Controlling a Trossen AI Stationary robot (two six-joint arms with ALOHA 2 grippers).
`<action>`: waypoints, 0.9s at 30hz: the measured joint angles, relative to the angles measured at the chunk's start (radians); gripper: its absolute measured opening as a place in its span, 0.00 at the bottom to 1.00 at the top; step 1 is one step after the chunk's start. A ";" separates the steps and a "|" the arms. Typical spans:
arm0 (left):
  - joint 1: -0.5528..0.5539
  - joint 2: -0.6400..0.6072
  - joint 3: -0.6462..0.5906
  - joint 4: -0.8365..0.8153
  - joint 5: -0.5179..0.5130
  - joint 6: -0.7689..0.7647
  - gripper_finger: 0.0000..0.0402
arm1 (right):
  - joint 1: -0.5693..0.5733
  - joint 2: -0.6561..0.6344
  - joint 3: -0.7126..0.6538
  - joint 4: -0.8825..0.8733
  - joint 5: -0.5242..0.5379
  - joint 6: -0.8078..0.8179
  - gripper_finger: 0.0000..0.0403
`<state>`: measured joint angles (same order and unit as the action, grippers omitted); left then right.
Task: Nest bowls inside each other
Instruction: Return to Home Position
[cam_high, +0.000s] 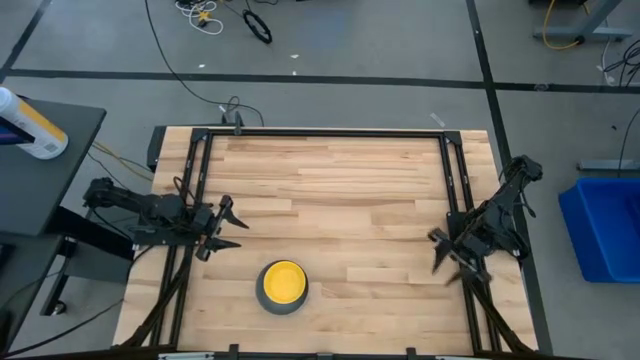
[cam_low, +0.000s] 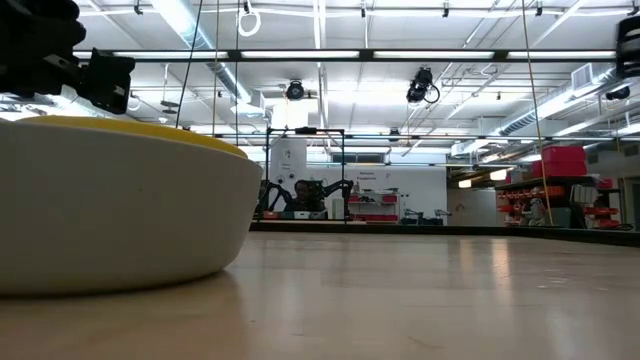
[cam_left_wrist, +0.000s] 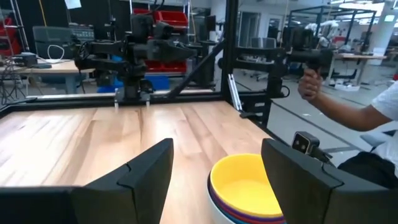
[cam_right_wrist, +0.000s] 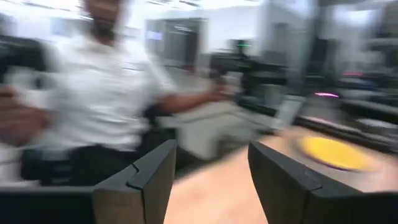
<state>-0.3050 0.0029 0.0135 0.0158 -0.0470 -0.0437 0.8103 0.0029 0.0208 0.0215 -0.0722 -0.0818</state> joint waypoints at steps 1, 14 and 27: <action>0.000 0.001 0.000 0.000 -0.001 0.000 0.63 | -0.016 0.000 -0.001 -0.003 0.052 -0.014 0.52; 0.000 0.001 -0.001 0.000 -0.019 0.004 0.63 | -0.545 0.012 -0.010 0.025 -0.153 -0.035 0.50; 0.001 0.001 -0.002 0.001 -0.040 0.007 0.63 | -1.044 0.128 -0.010 0.050 -0.592 0.026 0.54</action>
<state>-0.3044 0.0036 0.0120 0.0166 -0.0874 -0.0363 -0.2335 0.1313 0.0105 0.0719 -0.6639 -0.0563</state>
